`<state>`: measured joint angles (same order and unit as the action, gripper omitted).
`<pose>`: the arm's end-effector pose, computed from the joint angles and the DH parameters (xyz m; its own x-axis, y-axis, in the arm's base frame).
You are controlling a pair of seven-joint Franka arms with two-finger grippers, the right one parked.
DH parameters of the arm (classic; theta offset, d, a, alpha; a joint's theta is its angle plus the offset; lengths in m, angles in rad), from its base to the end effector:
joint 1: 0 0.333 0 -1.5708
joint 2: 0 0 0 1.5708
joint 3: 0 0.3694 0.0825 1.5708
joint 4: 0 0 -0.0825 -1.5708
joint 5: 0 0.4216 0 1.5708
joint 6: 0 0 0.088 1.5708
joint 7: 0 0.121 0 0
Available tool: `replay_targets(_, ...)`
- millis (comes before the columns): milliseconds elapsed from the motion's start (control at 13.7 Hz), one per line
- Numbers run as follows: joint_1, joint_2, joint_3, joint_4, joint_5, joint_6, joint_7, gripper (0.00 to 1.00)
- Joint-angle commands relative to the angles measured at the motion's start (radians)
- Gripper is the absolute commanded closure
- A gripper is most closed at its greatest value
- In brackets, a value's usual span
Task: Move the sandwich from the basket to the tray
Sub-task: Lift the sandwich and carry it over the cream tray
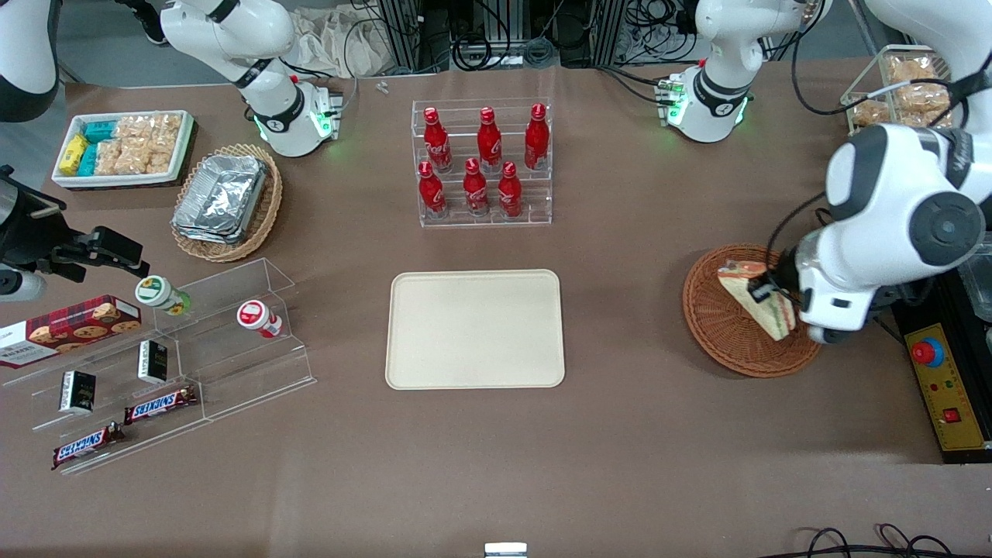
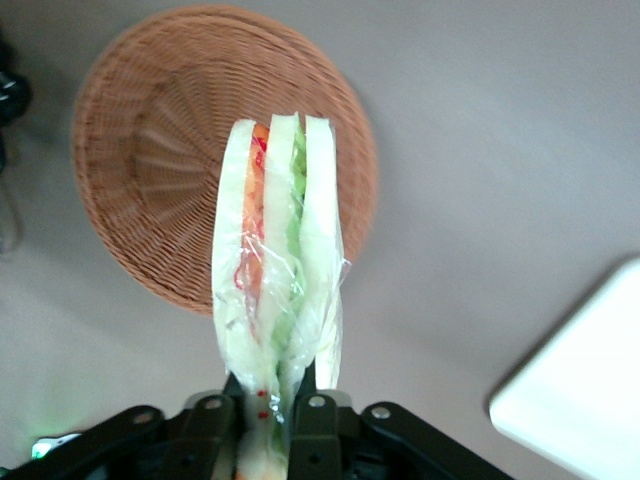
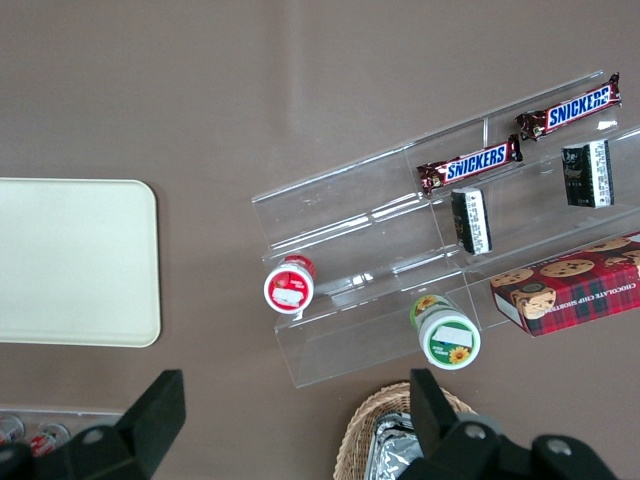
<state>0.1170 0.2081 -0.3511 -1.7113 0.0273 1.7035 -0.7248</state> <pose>0.6263 -0.1309 0.4812 0.8663 0.4657 -0.1808 0.4550 -0.8849 -0.0996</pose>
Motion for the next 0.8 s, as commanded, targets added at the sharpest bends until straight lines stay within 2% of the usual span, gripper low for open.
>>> replay_targets(0,-0.103,0.028,-0.041,0.036,0.066,-0.025,0.035,1.0)
replay_targets(293,-0.353,0.157,-0.06,0.097,0.138,0.034,0.028,1.0)
replay_targets(732,-0.511,0.448,-0.059,0.237,0.146,0.269,-0.002,1.0)
